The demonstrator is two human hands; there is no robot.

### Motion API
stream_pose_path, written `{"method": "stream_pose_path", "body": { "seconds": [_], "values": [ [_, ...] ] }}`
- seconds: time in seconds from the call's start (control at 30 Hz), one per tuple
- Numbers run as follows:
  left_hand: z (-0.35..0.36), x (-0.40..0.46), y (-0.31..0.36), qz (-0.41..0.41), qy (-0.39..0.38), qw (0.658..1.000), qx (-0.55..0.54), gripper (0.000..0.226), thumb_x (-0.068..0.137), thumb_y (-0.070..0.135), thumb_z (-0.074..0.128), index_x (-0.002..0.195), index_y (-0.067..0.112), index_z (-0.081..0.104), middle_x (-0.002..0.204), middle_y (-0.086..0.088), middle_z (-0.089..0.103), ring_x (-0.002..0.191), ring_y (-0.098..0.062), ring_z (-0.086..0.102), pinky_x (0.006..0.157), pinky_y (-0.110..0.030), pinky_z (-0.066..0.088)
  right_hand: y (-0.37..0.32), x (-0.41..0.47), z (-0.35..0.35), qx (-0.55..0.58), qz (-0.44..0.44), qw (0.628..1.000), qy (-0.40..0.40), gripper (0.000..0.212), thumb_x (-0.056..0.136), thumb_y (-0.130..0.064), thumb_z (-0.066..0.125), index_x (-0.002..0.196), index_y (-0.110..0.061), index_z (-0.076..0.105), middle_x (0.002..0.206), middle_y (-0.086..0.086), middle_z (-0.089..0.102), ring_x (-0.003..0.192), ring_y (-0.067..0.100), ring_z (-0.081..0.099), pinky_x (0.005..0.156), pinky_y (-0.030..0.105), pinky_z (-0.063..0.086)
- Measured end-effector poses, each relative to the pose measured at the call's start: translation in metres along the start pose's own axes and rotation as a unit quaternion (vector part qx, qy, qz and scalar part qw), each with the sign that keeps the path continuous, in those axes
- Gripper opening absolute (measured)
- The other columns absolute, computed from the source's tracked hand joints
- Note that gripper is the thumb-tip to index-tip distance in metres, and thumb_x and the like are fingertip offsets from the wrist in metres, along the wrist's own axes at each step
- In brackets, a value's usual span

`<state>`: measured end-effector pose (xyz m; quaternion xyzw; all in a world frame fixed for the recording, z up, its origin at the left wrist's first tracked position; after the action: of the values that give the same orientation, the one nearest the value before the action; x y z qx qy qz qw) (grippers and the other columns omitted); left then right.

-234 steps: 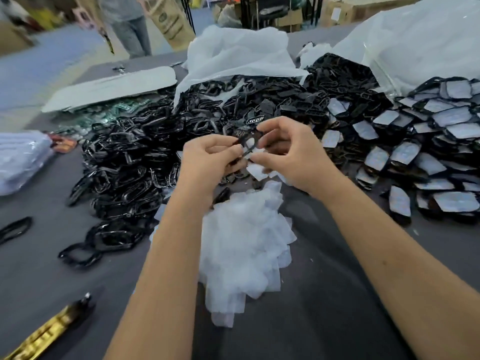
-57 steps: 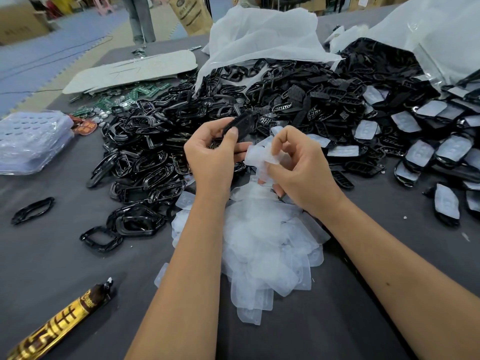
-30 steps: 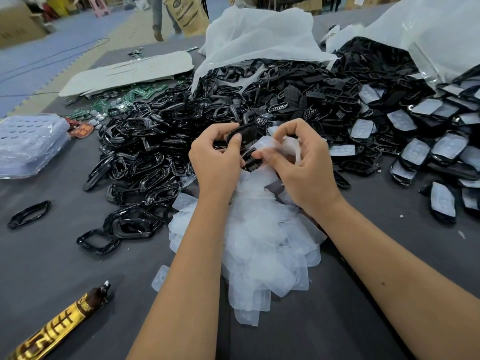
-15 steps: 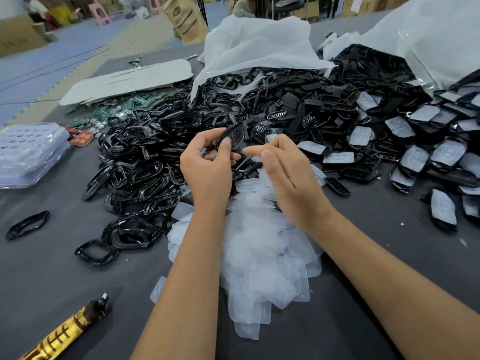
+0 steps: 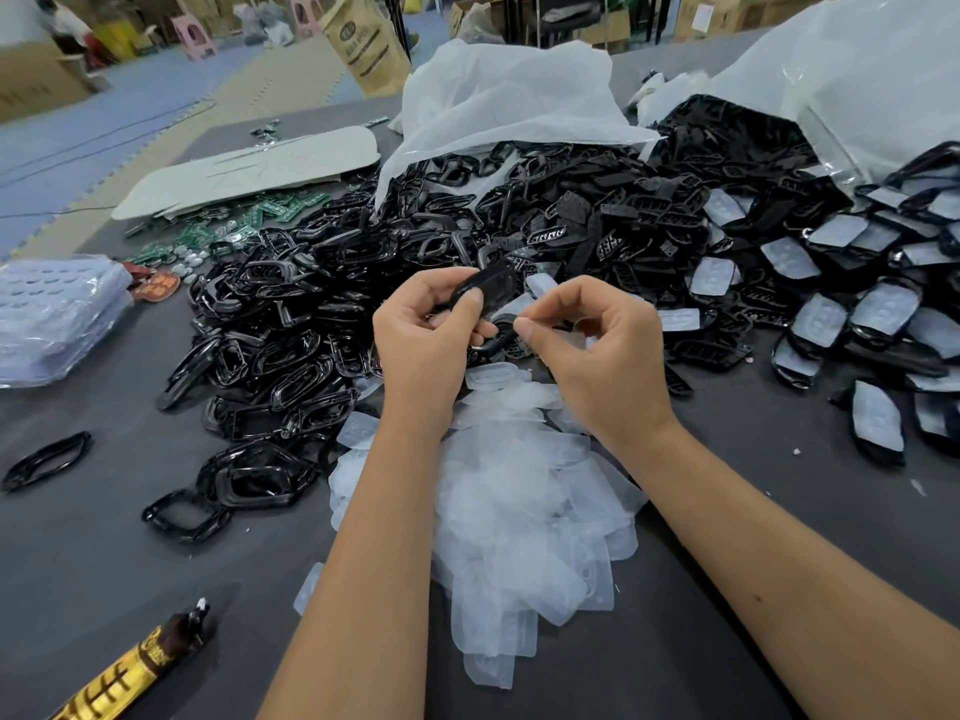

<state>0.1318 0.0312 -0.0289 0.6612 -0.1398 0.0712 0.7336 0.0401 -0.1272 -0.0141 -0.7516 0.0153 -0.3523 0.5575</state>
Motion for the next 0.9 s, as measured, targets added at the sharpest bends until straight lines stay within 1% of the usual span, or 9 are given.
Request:
{"method": "stream_pose_path", "body": {
  "seconds": [0.07,0.17,0.27,0.37,0.47,0.67,0.77,0.83,0.9],
  "values": [
    [0.004,0.000,-0.001,-0.007,-0.025,1.000,0.001,0.018,0.091,-0.003,0.068,0.103,0.009,0.076,0.079,-0.003,0.075,0.058,-0.014,0.067,0.058,-0.021,0.053,0.002,0.001,-0.002,0.001,0.002,1.000,0.007,0.019,0.080,-0.011,0.087,0.079,-0.022,0.073,0.083,-0.003,0.072,0.079,0.020,0.066,0.071,0.037,0.053],
    [0.007,-0.001,-0.003,-0.013,-0.045,0.999,0.003,0.019,0.091,-0.003,0.069,0.104,0.009,0.077,0.077,-0.003,0.075,0.059,-0.013,0.067,0.060,-0.021,0.054,0.008,0.002,-0.002,0.002,0.027,1.000,0.007,0.016,0.080,-0.010,0.087,0.079,-0.017,0.074,0.078,-0.002,0.071,0.068,0.023,0.063,0.065,0.041,0.053],
    [0.006,0.000,-0.004,-0.016,-0.037,0.999,0.001,0.020,0.091,-0.003,0.069,0.104,0.008,0.077,0.075,-0.002,0.074,0.058,-0.013,0.066,0.060,-0.022,0.054,-0.001,0.002,0.001,-0.111,-0.028,0.993,-0.020,0.017,0.086,-0.024,0.084,0.080,-0.015,0.071,0.073,-0.008,0.066,0.064,0.007,0.056,0.061,0.026,0.045],
    [0.003,0.001,-0.004,-0.019,-0.024,1.000,0.004,0.020,0.091,-0.004,0.068,0.103,0.010,0.077,0.074,0.000,0.073,0.058,-0.013,0.066,0.059,-0.020,0.053,-0.002,-0.003,0.013,-0.334,-0.047,0.935,-0.111,0.041,0.089,-0.061,0.069,0.082,-0.021,0.064,0.080,-0.006,0.061,0.073,0.014,0.059,0.064,0.032,0.047],
    [0.003,0.001,-0.004,-0.023,-0.020,1.000,0.008,0.021,0.092,-0.004,0.068,0.103,0.011,0.077,0.074,0.000,0.074,0.059,-0.013,0.067,0.059,-0.020,0.053,0.005,-0.006,0.020,-0.446,0.004,0.874,-0.194,0.044,0.090,-0.068,0.063,0.085,-0.027,0.049,0.096,-0.004,0.061,0.089,0.025,0.064,0.074,0.036,0.048],
    [0.001,0.002,-0.006,-0.029,-0.008,0.999,0.012,0.020,0.091,-0.003,0.068,0.103,0.010,0.077,0.072,-0.001,0.073,0.059,-0.014,0.067,0.058,-0.019,0.052,0.001,-0.006,0.025,-0.443,-0.012,0.870,-0.214,0.046,0.102,-0.057,0.051,0.071,-0.025,0.036,0.083,-0.008,0.049,0.090,0.025,0.063,0.072,0.036,0.037],
    [0.000,0.002,-0.005,-0.031,0.002,0.999,0.004,0.019,0.091,-0.004,0.068,0.103,0.008,0.077,0.070,-0.001,0.072,0.057,-0.012,0.065,0.056,-0.019,0.052,-0.005,-0.009,0.031,-0.384,-0.044,0.891,-0.238,0.050,0.095,-0.070,0.042,0.081,-0.023,0.053,0.086,-0.009,0.052,0.084,0.018,0.057,0.069,0.034,0.035],
    [-0.002,0.002,-0.005,-0.031,0.012,0.999,0.001,0.019,0.092,-0.005,0.067,0.103,0.008,0.077,0.068,0.000,0.071,0.056,-0.011,0.065,0.055,-0.019,0.051,-0.008,-0.015,0.042,-0.390,-0.067,0.871,-0.292,0.061,0.088,-0.078,0.041,0.100,-0.023,0.063,0.097,-0.007,0.054,0.094,0.016,0.055,0.076,0.037,0.044],
    [-0.003,0.002,-0.004,-0.031,0.022,0.999,-0.005,0.019,0.092,-0.006,0.067,0.102,0.008,0.076,0.066,0.001,0.070,0.055,-0.011,0.064,0.054,-0.018,0.051,-0.009,-0.019,0.048,-0.377,-0.080,0.871,-0.304,0.049,0.092,-0.068,0.053,0.103,-0.023,0.066,0.103,-0.006,0.057,0.101,0.017,0.056,0.080,0.037,0.045]
  ]
}}
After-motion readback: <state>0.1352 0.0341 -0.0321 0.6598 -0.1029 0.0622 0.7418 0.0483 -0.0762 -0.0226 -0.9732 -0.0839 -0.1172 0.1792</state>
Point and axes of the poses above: each hand's wrist, its own x-axis towards the middle knuckle, its own z-axis out of the palm, y = z × x, the point moved 7 cm from there along x, towards the middle knuckle
